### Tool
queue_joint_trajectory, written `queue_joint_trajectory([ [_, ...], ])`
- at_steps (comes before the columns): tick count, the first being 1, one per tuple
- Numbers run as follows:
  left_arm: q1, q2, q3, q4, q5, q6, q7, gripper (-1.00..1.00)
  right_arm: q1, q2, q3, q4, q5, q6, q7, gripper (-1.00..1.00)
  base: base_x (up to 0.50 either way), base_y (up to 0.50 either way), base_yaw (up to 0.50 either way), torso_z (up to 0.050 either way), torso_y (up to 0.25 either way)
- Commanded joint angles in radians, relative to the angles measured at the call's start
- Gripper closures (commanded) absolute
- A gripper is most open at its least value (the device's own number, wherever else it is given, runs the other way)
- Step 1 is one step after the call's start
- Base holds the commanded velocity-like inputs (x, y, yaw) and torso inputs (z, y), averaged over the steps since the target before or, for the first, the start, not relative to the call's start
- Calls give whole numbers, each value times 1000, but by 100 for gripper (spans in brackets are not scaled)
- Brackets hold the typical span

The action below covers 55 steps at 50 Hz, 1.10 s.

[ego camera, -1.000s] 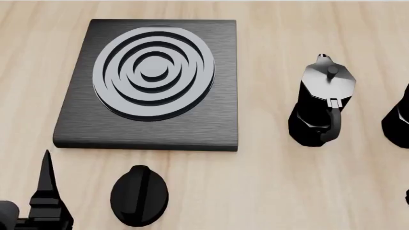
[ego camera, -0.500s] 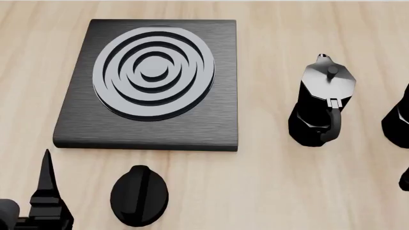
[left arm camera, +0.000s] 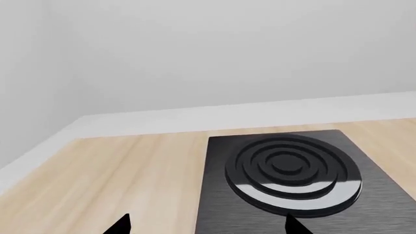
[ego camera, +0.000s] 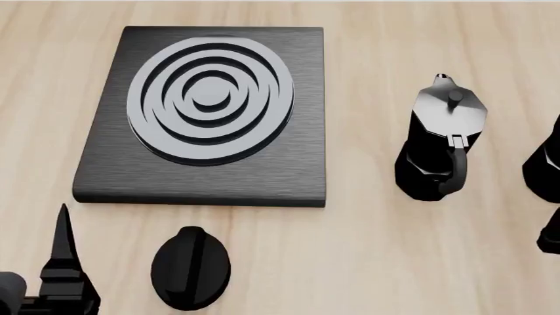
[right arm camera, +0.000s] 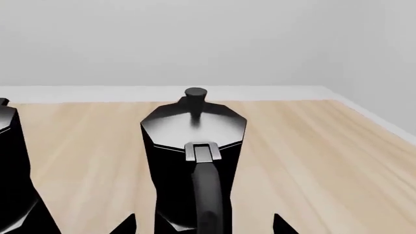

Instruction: Put the right moka pot on the stove.

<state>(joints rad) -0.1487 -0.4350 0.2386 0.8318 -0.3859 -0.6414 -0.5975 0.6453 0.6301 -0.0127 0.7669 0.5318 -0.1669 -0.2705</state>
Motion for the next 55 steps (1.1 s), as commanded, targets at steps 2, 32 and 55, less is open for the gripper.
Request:
queue_joint_trajectory([
  [2, -1, -3, 1, 1, -4, 0, -2, -100, 48, -19, -10, 85, -25, -45, -18, -100, 0, 0, 0, 0, 0],
  [32, -1, -8, 4, -2, -6, 7, -11, -100, -301, 106, 112, -518, 128, 153, 187, 100, 0, 0, 0, 0, 0],
  [55, -2, -11, 8, -4, -9, 8, -19, -100, -647, 147, 281, -858, 200, 119, 275, 100, 0, 0, 0, 0, 1],
])
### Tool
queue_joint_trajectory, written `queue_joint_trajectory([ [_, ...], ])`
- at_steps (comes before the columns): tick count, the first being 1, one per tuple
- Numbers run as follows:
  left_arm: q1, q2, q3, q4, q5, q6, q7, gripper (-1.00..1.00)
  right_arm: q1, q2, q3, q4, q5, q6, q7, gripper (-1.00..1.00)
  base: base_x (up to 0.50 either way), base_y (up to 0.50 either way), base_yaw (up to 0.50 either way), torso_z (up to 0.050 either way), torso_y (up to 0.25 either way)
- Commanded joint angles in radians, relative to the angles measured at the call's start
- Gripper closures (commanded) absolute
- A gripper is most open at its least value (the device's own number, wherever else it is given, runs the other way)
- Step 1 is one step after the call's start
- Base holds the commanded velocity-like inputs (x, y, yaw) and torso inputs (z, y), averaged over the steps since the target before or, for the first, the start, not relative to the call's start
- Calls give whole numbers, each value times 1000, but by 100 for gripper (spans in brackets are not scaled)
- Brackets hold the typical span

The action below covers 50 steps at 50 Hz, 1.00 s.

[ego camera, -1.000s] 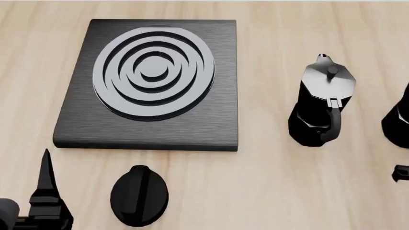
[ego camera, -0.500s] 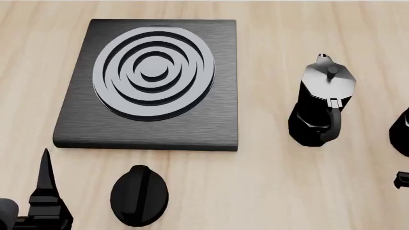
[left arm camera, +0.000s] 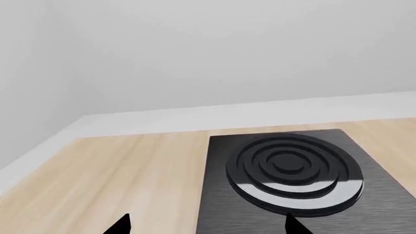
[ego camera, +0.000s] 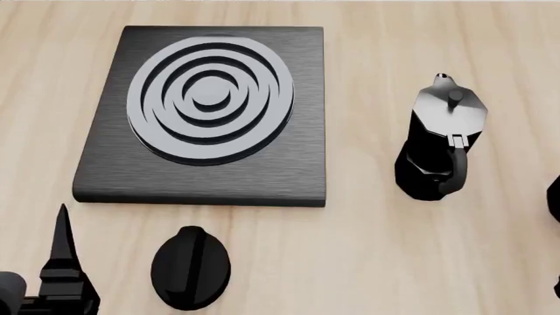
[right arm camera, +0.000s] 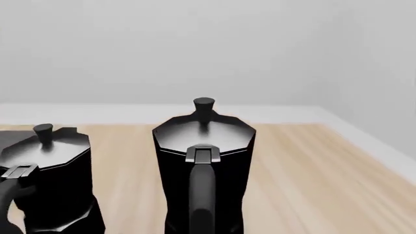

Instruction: Put the right moka pot on the stove.

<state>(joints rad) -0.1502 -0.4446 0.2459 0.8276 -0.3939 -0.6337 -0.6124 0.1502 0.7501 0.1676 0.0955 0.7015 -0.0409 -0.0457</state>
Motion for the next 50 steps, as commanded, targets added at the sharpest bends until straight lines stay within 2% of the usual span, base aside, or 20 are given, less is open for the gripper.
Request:
queue_joint_trajectory([
  [1, 0, -2, 0, 1, -2, 0, -5, -100, -164, 27, 105, -196, 29, -7, 55, 100, 0, 0, 0, 0, 0],
  [13, -1, -5, 3, 0, -4, 2, -6, -100, -366, -1, 202, -354, 40, -58, 59, 100, 0, 0, 0, 0, 1],
  [31, 2, -9, 3, -3, -5, 13, -9, -100, -566, -49, 242, -536, 28, -112, 15, 100, 0, 0, 0, 0, 1],
  [50, 6, -12, 7, -6, -2, 20, -16, -100, -645, -91, 196, -616, -30, -161, -48, 100, 0, 0, 0, 0, 1],
])
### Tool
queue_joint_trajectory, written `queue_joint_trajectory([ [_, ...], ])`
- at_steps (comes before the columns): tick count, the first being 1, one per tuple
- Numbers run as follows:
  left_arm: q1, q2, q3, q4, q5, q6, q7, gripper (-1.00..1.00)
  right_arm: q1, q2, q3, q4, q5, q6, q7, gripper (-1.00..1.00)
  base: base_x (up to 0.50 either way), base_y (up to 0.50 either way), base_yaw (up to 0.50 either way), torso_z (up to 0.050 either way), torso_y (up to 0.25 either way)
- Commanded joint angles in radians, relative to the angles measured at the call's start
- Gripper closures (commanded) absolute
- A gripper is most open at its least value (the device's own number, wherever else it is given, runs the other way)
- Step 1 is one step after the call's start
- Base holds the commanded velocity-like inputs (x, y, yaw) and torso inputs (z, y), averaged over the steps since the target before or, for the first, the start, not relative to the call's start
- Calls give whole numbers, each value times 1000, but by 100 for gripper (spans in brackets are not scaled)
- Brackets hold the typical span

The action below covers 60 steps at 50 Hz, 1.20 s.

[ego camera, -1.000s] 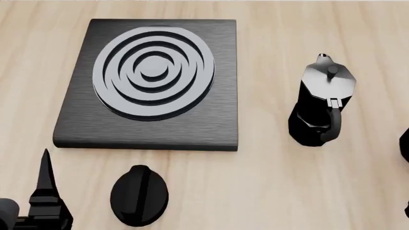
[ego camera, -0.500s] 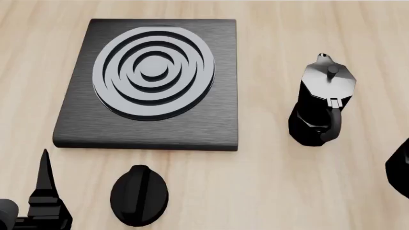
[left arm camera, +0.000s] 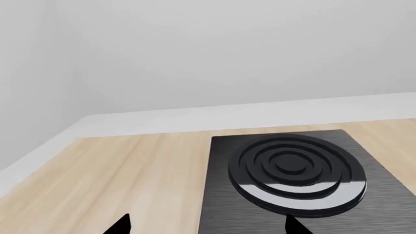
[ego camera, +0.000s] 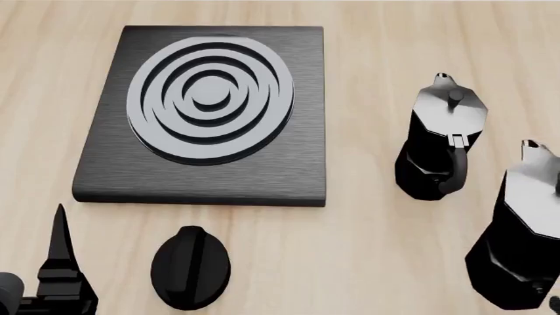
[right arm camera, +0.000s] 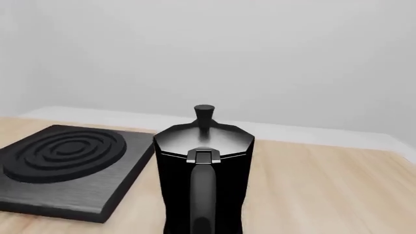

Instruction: Put the right moka pot on the stove.

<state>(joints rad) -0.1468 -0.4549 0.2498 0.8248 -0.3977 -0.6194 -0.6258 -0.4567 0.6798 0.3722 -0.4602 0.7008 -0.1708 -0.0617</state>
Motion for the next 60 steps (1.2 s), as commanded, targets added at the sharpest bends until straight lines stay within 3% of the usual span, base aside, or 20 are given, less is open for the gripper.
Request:
queue_joint_trajectory([
  [1, -1, -2, 1, 2, -3, -3, -4, -100, -45, -19, -12, -70, -29, -30, -37, 100, 0, 0, 0, 0, 0],
  [28, -2, -8, 6, -1, -9, 5, -5, -100, 19, -11, -169, -185, -92, 15, -64, 100, 0, 0, 0, 1, 1],
  [60, -5, -16, 8, 2, -19, 7, -9, -100, 431, 23, -409, -255, -69, 309, 30, 100, 0, 0, 0, 0, 1],
])
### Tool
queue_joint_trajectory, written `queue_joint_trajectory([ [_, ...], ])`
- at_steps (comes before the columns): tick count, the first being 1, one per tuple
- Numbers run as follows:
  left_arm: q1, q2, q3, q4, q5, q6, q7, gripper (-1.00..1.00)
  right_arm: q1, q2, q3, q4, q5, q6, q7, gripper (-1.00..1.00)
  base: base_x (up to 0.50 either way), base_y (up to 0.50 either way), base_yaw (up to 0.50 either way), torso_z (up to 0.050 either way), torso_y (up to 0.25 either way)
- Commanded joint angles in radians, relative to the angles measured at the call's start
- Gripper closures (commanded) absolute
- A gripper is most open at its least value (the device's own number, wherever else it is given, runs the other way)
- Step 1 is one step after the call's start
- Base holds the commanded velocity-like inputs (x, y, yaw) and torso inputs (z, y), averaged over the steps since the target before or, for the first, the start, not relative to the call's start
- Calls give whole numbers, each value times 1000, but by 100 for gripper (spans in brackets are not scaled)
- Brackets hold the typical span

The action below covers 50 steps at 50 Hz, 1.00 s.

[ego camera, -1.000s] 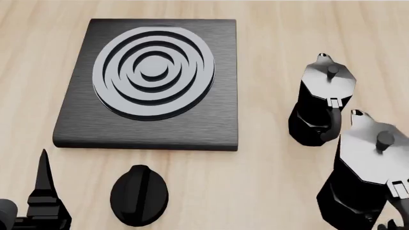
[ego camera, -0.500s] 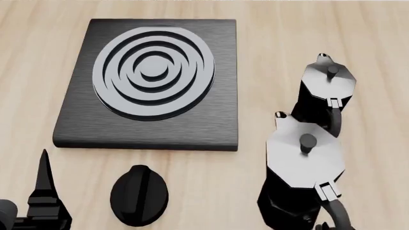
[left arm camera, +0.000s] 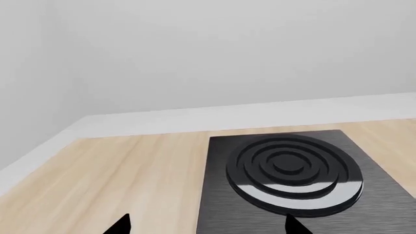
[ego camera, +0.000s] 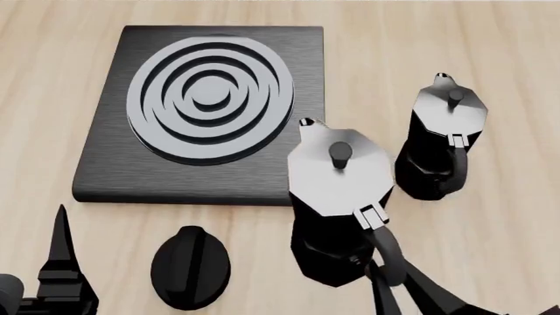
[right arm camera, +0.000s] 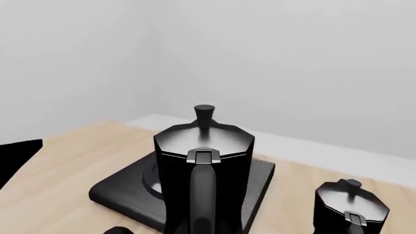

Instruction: Put the right moka pot on the stove.

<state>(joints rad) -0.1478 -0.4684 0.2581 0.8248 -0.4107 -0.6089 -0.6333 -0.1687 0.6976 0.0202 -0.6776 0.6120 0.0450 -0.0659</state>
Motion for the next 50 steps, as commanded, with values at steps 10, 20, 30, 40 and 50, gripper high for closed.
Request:
queue_joint_trajectory([
  [10, -1, -5, 3, 0, -4, 5, -1, -100, 282, -15, -120, -3, 36, 176, 51, 100, 0, 0, 0, 0, 0],
  [20, -1, -6, 6, 0, -6, 6, -2, -100, 394, -41, -172, 37, 42, 242, 60, 100, 0, 0, 0, 1, 1],
  [30, -4, -8, 8, -4, -9, 6, -2, -100, 482, -64, -212, 75, 37, 287, 65, 100, 0, 0, 0, 0, 1],
  [40, -4, -11, 11, -8, -11, 14, 2, -100, 574, -91, -247, 86, 44, 343, 80, 100, 0, 0, 0, 0, 1],
  [50, -4, -13, 12, -7, -13, 14, 0, -100, 659, -131, -286, 130, 34, 376, 84, 100, 0, 0, 0, 1, 1],
])
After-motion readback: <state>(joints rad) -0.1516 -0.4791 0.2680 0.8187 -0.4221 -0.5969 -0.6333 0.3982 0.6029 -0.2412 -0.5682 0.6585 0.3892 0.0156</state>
